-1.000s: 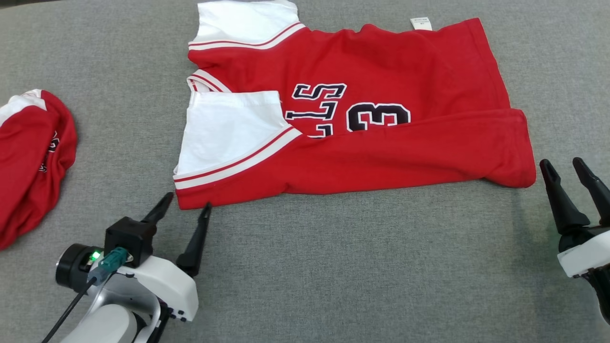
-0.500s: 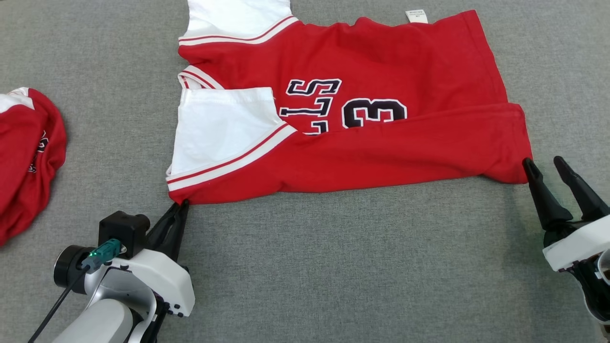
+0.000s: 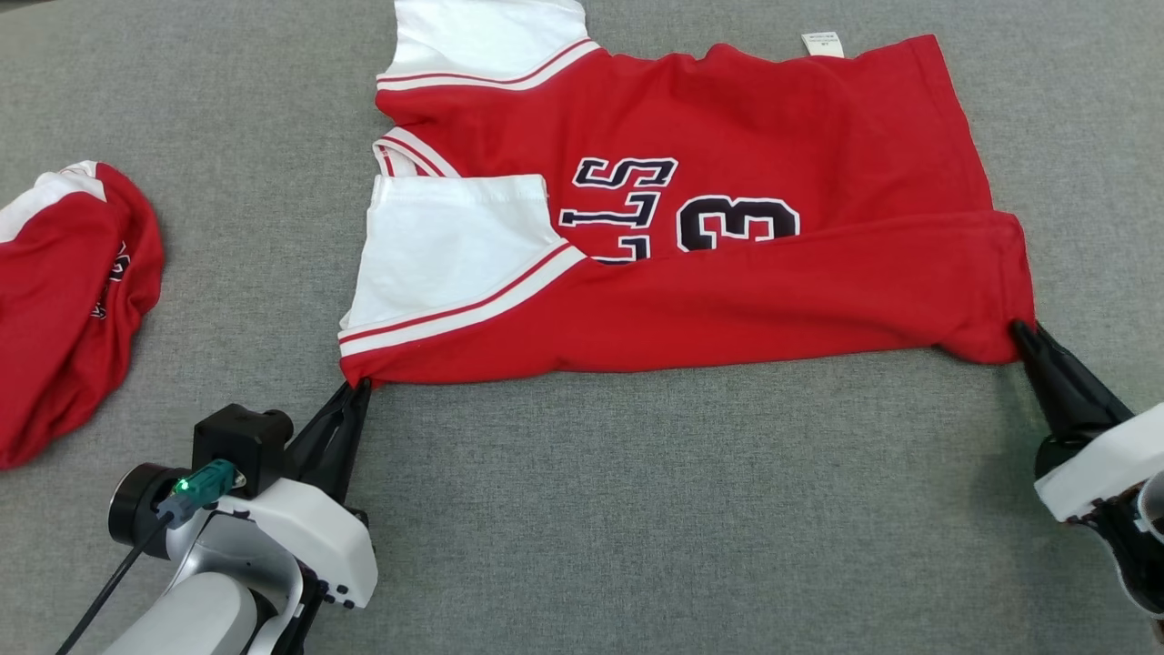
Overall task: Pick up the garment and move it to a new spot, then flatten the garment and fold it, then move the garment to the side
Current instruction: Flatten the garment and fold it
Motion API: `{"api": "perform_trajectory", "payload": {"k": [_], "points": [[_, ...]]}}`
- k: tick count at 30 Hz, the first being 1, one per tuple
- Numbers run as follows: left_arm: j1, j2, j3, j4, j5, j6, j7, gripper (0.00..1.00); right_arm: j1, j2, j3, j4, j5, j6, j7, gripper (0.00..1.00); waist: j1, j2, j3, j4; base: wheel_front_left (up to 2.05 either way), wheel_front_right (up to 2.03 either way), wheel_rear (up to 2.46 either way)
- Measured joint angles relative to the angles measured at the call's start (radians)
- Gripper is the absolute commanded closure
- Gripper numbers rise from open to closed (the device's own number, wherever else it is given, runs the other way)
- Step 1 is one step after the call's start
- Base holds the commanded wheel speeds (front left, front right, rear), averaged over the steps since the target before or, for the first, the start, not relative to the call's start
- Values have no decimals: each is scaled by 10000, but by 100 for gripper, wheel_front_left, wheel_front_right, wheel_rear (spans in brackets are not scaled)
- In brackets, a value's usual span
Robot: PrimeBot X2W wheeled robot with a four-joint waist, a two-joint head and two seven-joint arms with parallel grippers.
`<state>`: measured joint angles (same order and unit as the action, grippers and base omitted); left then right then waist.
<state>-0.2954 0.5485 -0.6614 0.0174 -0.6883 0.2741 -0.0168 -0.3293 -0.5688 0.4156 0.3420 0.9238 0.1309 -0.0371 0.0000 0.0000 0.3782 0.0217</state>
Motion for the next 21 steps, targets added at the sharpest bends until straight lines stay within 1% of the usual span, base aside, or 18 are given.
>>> {"api": "perform_trajectory", "payload": {"k": [3,7,10,12,17,21], "points": [[12,113,-19,-125,13,-8,-15,100,164,-453,-67,-82,92,0,-176,100,0,0,-58,11,0,0,0],[139,265,-92,-558,-75,-282,-19,100,485,-1053,-121,-280,190,2,-263,100,0,0,-167,-17,0,0,0],[383,451,-105,-966,-209,-301,98,100,774,-1434,-194,-422,274,4,-270,100,0,0,-272,-55,0,0,0],[615,594,-121,-1296,-351,-309,219,100,1065,-1578,-255,-583,366,4,-221,100,0,0,-338,-78,0,0,0],[1430,997,-199,-2010,-451,-167,288,100,2243,-1952,-650,-1034,545,12,-98,100,0,0,-486,-100,0,0,0],[2285,1104,-382,-2360,-617,125,359,100,3392,-1969,-1131,-1409,600,12,-63,100,0,0,-569,-146,0,0,0]]}}
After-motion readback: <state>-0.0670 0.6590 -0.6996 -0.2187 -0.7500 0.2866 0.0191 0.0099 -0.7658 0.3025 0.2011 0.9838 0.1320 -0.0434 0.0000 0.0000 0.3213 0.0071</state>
